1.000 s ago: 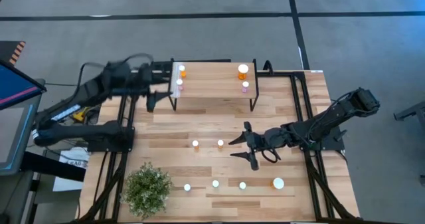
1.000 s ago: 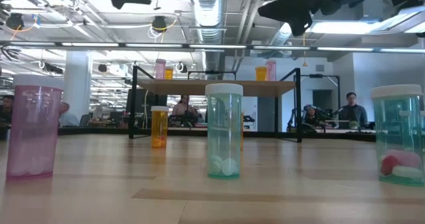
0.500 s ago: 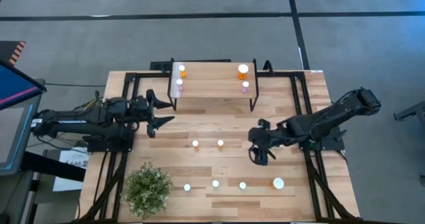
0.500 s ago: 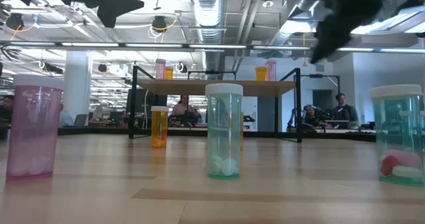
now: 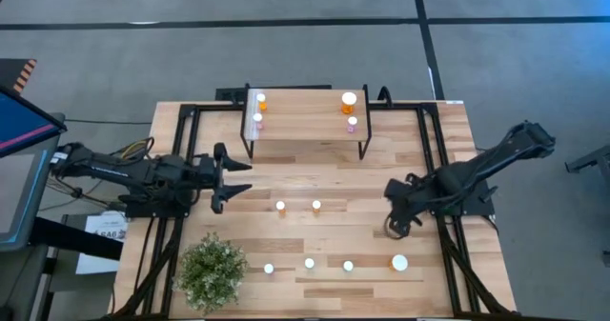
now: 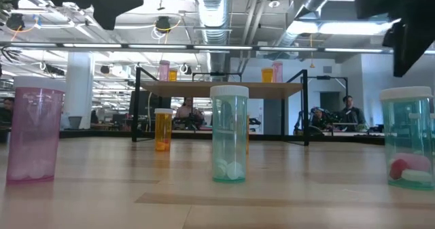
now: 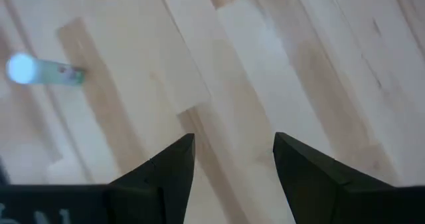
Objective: Pick and place medicine bottles onto shelf by color
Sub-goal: Put the top small green pill bottle on the shelf
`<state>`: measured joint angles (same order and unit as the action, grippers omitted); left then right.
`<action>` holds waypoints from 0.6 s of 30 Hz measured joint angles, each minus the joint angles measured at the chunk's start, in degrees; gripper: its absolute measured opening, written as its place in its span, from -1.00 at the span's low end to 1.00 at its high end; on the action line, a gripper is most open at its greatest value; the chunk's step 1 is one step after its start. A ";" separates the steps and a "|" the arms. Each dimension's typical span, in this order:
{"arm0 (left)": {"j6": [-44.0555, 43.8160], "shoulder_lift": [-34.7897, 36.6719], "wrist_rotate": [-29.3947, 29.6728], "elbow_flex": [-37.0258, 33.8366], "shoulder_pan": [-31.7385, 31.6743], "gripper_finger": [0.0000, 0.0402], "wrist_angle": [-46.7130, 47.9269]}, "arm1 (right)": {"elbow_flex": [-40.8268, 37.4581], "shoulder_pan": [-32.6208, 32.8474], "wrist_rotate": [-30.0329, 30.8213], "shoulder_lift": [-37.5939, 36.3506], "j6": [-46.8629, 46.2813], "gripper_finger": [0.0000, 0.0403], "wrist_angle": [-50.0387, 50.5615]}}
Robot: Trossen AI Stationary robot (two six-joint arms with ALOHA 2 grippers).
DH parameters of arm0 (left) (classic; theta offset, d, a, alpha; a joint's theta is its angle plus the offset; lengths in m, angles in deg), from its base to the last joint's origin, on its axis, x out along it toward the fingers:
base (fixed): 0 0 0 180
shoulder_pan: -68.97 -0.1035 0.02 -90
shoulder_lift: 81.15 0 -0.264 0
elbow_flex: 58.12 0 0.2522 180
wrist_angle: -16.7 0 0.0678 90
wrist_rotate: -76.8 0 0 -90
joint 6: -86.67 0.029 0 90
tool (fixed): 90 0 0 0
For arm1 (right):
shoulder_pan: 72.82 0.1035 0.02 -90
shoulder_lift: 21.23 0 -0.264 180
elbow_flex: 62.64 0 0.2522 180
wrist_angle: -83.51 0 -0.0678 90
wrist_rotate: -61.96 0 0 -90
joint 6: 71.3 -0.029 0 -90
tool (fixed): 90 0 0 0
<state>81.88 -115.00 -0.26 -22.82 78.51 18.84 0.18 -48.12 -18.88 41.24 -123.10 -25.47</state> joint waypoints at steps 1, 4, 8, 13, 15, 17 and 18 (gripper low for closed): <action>0.11 0.02 0.11 0.02 0.30 0.20 -0.21 | -1.17 -0.03 0.63 -2.28 -1.33 0.12 0.00; 0.19 -0.02 0.43 0.02 0.70 0.20 -0.05 | -5.40 -0.66 1.45 -8.36 -6.23 0.12 -0.02; 0.21 0.00 0.56 0.02 0.79 0.20 -0.02 | -9.60 -1.40 1.65 -12.08 -10.19 0.12 -1.04; 0.00 0.00 0.58 0.02 0.79 0.20 -0.02 | -11.52 -2.28 1.65 -10.54 -9.85 0.16 -0.76; -0.04 0.00 0.58 0.02 0.79 0.20 -0.02 | -12.05 -2.79 1.62 -9.15 -9.38 0.18 -0.78; -0.43 0.00 0.58 0.02 0.79 0.20 -0.02 | -12.29 -3.11 1.53 -8.10 -9.28 0.20 -0.58; -0.46 -0.02 0.58 0.02 0.79 0.20 0.02 | -12.45 -3.12 1.43 -7.60 -9.24 0.21 -0.86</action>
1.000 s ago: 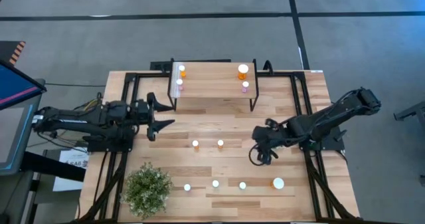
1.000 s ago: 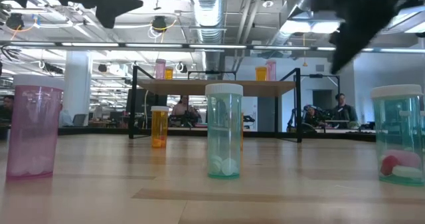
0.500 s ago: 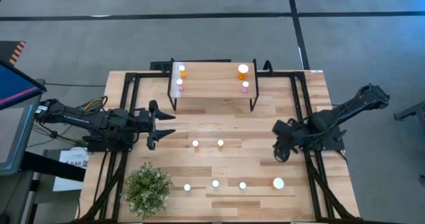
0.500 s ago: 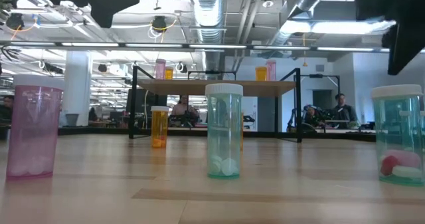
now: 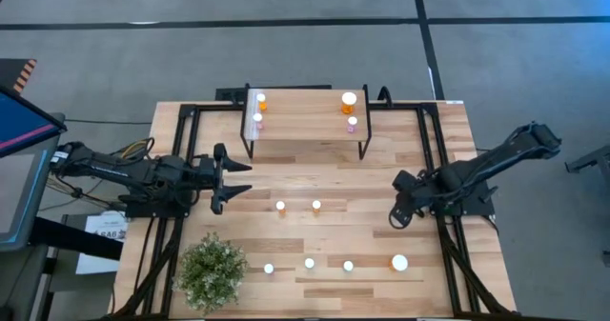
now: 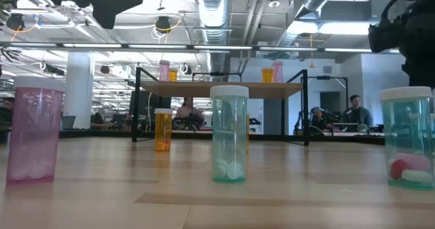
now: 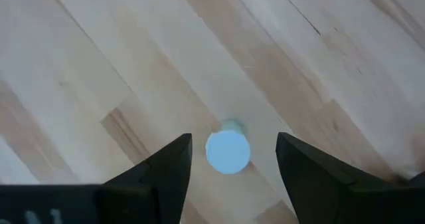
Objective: Pick and place medicine bottles onto shelf by color
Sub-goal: Put the top small green pill bottle on the shelf
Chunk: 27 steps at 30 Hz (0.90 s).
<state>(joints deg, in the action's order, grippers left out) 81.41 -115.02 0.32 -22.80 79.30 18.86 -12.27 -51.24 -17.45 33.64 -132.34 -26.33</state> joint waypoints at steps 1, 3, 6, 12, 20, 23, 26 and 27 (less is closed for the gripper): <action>0.00 0.00 0.00 0.00 0.00 0.20 0.04 | -0.27 0.07 -0.02 0.52 0.00 0.21 -0.02; -0.16 0.00 0.00 0.00 0.00 0.20 0.07 | -0.55 0.14 -0.33 1.35 -0.02 0.22 0.17; -0.48 0.00 -0.02 0.00 0.00 0.20 0.09 | -1.04 0.14 -1.46 2.21 -0.20 0.22 -0.64; -0.53 0.00 -0.07 0.02 0.00 0.20 0.15 | -3.19 0.12 -2.80 2.55 -0.42 0.22 -4.22; -0.55 0.00 -0.09 0.02 -0.02 0.20 0.13 | -5.89 -0.80 -3.13 2.52 -0.17 0.16 -5.84; -0.57 0.00 -0.09 0.02 -0.02 0.20 0.13 | -5.89 -0.78 -3.12 2.51 0.03 0.07 -6.01; -0.57 0.00 -0.07 0.02 -0.02 0.20 0.13 | -5.89 -0.78 -3.10 2.50 0.69 -0.05 -6.01; -0.57 0.00 -0.07 0.02 -0.02 0.20 0.13 | -5.89 -0.78 -3.10 2.50 0.89 -0.09 -6.04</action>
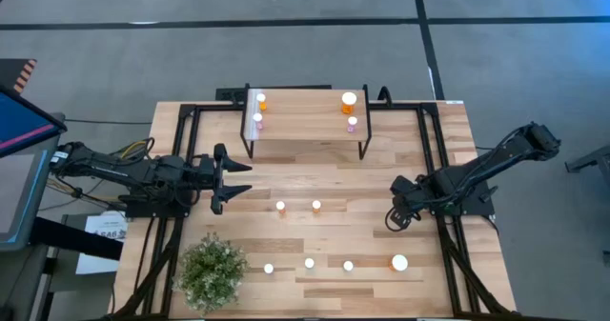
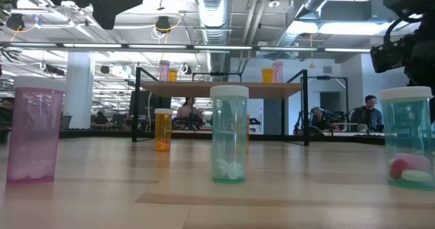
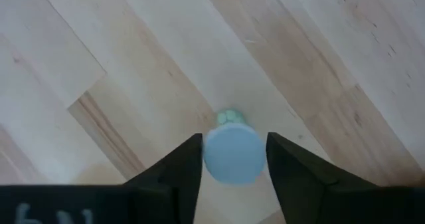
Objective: Pick and place medicine bottles onto shelf by color
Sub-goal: Put the top small green pill bottle on the shelf
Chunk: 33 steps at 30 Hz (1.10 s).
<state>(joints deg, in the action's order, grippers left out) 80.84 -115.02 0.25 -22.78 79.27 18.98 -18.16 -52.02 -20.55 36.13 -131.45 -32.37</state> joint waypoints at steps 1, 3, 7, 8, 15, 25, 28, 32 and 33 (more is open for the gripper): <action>0.00 0.00 0.01 0.00 0.01 0.20 0.01 | 0.00 0.00 0.00 0.00 0.04 -0.13 -0.10; 0.00 0.00 0.00 0.00 0.00 0.20 0.01 | 0.00 -0.01 0.00 0.00 0.14 -0.21 -0.32; 0.02 0.00 0.01 0.02 0.00 0.20 -0.01 | 0.53 0.00 0.00 -0.02 0.26 -0.33 -0.62; 0.02 0.00 0.01 0.02 0.00 0.20 -0.02 | 1.15 0.00 0.00 -0.04 0.55 -0.34 -0.69; 0.00 0.00 0.01 0.02 0.00 0.20 -0.03 | 8.99 -1.47 0.09 -0.04 6.67 -0.30 -2.55; 0.00 -0.02 0.03 0.02 0.00 0.20 -0.06 | 28.46 -17.05 0.14 4.98 31.00 -0.26 -8.13; 0.00 -0.02 0.03 0.04 0.00 0.20 -0.06 | 36.56 -23.57 -1.91 9.38 38.33 -0.26 -7.51; 0.00 -0.02 0.03 0.04 0.00 0.20 -0.06 | 47.77 -32.31 -7.65 16.93 46.23 -0.26 -5.30; 0.00 -0.02 0.03 0.04 0.00 0.20 -0.08 | 50.62 -34.25 -8.76 18.96 47.81 -0.26 -4.38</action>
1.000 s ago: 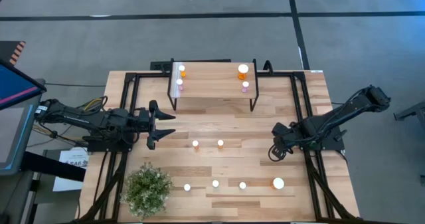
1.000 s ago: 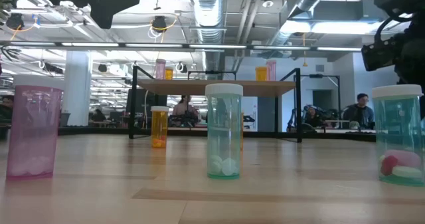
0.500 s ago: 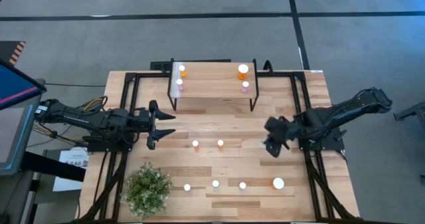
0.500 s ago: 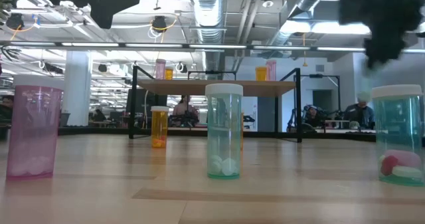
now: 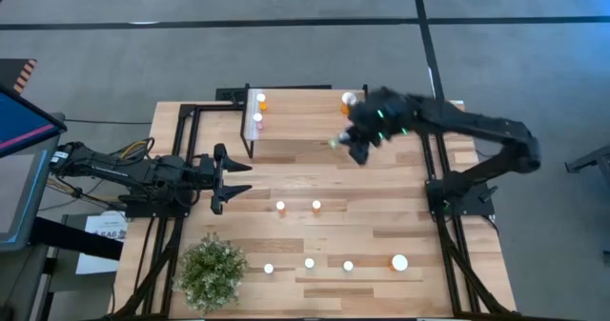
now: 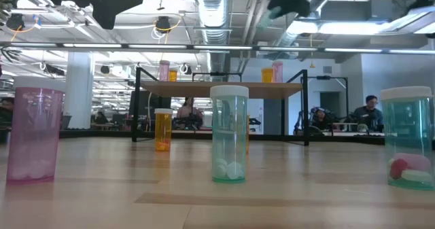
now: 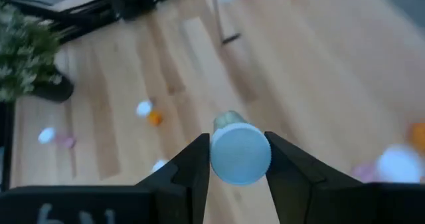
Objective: Pick and place medicine bottles onto shelf by color
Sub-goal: Put the top small green pill bottle on the shelf
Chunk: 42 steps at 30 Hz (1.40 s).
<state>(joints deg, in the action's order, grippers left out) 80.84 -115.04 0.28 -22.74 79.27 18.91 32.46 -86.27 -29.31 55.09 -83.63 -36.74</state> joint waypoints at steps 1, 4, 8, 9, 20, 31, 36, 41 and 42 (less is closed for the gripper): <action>0.00 0.00 0.00 0.00 0.00 0.20 0.02 | 2.92 -1.95 -0.95 2.20 1.59 -0.26 1.70; 0.00 0.00 -0.02 0.00 0.00 0.20 0.02 | 12.10 -7.24 -2.82 9.26 5.83 -0.26 6.80; 0.02 0.00 -0.02 0.00 0.01 0.20 0.08 | 24.61 -12.37 -3.65 18.56 11.01 -0.26 15.22; 0.02 0.00 -0.02 0.00 0.00 0.20 0.07 | 27.66 -13.32 -3.74 20.73 12.58 -0.26 17.71; 0.11 0.00 -0.02 0.00 0.00 0.20 0.59 | 46.96 -18.00 -4.06 38.16 23.43 -0.26 30.87; 0.15 0.01 -0.13 0.00 0.00 0.20 0.66 | 47.29 -21.80 -3.23 42.32 25.05 -0.26 30.96; 0.15 0.00 -0.13 0.00 0.00 0.20 0.66 | 47.30 -22.34 -3.19 42.28 25.00 -0.26 30.43; 0.15 0.00 -0.13 0.00 0.00 0.20 0.66 | 47.29 -22.28 -3.25 43.10 24.81 -0.26 30.11; 0.13 0.00 -0.14 0.00 0.01 0.20 0.65 | 47.18 -22.28 -3.19 43.22 24.84 -0.26 30.48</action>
<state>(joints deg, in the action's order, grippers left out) 80.97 -115.04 0.13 -22.74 79.28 19.56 79.64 -108.54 -32.51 98.32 -58.79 -6.26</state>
